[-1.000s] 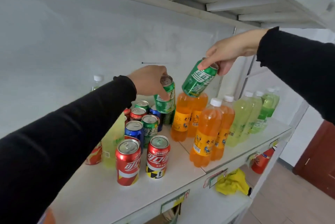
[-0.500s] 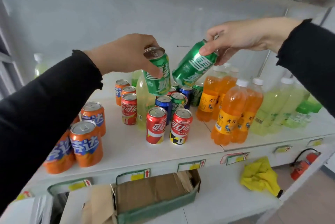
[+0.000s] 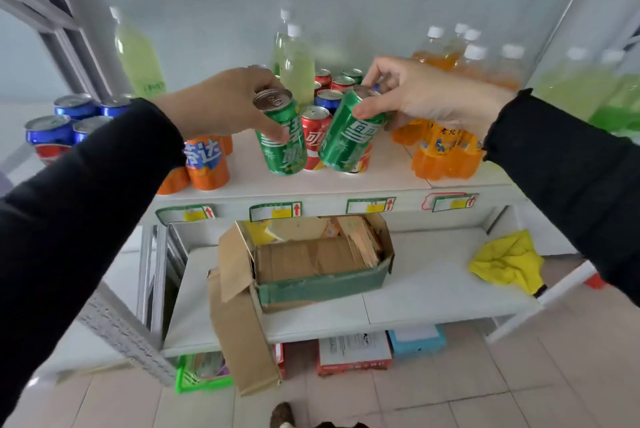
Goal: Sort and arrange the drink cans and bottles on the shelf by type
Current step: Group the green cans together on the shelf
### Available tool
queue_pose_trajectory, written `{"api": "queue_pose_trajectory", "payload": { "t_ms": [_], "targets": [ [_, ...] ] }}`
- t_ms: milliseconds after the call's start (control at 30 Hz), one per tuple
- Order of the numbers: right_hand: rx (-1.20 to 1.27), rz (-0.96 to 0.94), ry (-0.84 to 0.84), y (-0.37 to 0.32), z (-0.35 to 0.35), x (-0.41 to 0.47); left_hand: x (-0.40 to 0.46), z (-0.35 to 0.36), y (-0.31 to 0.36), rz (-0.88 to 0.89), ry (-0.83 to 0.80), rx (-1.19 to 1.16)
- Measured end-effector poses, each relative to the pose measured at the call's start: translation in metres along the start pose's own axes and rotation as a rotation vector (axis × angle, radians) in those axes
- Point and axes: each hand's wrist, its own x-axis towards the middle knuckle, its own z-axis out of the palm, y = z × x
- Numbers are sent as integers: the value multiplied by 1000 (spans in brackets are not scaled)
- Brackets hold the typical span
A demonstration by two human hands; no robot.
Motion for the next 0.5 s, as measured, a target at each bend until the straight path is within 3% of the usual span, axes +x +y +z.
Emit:
{"api": "queue_pose_trajectory", "payload": {
  "t_ms": [233,500],
  "targets": [
    [161,47,71,30,35,-20,-22,23,-20,-64,10,-60],
    [159,115,163,56,29,-35,-18,54,-9,-45,37,-150]
  ]
}}
